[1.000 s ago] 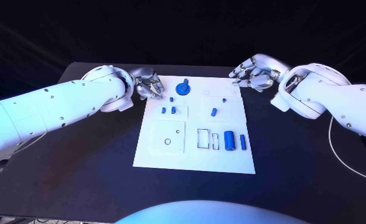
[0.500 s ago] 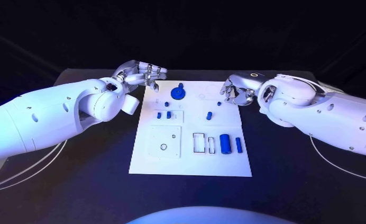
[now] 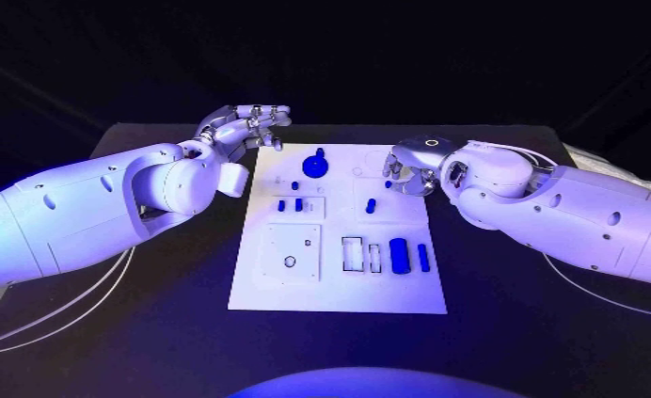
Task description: Assemble the parts on the task board
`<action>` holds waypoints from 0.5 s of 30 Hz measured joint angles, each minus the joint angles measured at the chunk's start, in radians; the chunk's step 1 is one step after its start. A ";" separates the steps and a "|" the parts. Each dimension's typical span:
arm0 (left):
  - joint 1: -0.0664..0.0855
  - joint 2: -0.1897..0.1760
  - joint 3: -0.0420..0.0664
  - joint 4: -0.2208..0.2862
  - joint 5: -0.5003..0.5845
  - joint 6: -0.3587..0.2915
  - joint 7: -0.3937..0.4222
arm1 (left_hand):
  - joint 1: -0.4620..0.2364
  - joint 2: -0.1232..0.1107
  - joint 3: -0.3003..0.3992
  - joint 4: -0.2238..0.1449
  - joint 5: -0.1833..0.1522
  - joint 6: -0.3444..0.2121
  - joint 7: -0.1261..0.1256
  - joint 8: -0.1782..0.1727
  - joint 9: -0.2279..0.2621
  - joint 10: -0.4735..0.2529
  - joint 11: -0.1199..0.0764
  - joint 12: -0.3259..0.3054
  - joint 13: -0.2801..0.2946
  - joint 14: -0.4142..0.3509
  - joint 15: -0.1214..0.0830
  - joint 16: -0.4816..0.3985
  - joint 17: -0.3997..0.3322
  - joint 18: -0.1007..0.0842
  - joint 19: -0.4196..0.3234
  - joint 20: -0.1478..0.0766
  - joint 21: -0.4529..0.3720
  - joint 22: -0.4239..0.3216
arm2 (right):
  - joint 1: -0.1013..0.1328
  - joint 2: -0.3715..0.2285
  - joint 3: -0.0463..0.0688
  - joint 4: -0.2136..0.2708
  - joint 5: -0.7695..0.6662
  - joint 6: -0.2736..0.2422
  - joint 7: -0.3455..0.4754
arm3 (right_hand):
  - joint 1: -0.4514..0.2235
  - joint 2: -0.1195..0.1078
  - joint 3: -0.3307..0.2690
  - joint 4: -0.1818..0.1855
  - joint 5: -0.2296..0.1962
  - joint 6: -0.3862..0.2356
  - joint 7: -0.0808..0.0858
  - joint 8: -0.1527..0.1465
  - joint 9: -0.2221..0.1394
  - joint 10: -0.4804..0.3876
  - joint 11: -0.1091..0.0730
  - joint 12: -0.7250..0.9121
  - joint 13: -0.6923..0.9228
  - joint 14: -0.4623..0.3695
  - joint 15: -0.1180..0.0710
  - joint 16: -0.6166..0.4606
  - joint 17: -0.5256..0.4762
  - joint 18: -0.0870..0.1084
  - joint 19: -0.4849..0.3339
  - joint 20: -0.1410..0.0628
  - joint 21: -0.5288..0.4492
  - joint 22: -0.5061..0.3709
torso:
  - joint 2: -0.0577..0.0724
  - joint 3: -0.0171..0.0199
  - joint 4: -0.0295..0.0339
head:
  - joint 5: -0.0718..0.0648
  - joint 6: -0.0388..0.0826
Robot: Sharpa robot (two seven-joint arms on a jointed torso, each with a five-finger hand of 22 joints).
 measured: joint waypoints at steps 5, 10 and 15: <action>0.000 0.000 0.000 0.005 0.015 0.001 0.007 | 0.000 0.000 0.000 0.000 0.000 0.000 0.000 0.000 0.000 0.000 0.000 0.004 0.001 0.000 0.000 0.000 -0.002 0.000 0.000 0.000 -0.004 -0.002 | -0.004 0.015 0.000 -0.016 -0.010 0.012 0.000 | 0.000 0.000 0.003 0.001 0.000 0.003 -0.003 0.000 0.000 0.000 0.000 0.000 -0.007 0.000 0.000 -0.004 -0.002 0.000 0.000 0.000 0.000 0.000 | 0.000 0.0001 -0.0001 | 0.001 -0.002; 0.000 0.000 0.000 0.008 0.022 0.001 0.009 | 0.000 0.000 -0.003 -0.003 0.000 0.000 0.000 0.000 0.000 0.000 0.000 0.004 0.001 0.000 0.000 0.000 -0.004 0.000 0.000 0.000 -0.004 -0.004 | -0.010 0.028 -0.001 -0.029 -0.014 0.022 0.000 | 0.000 0.000 0.009 0.001 0.000 0.005 -0.005 -0.004 0.000 0.004 -0.004 -0.004 -0.014 0.000 0.000 -0.004 -0.006 0.000 0.002 -0.002 0.000 0.000 | 0.000 0.0003 -0.0001 | 0.002 -0.003; 0.000 -0.001 0.000 0.010 0.026 0.002 0.010 | 0.000 0.000 -0.003 -0.003 0.000 0.000 0.000 0.000 0.000 0.000 0.000 0.011 0.002 0.000 0.000 0.000 -0.005 0.000 0.000 0.000 -0.010 -0.006 | -0.013 0.035 0.000 -0.037 -0.016 0.026 0.002 | 0.000 0.000 0.025 0.000 -0.006 0.017 -0.012 -0.004 0.003 0.020 -0.005 -0.004 -0.028 0.000 0.000 -0.008 -0.007 0.000 0.003 -0.004 0.000 0.001 | -0.001 0.0004 -0.0001 | 0.002 -0.005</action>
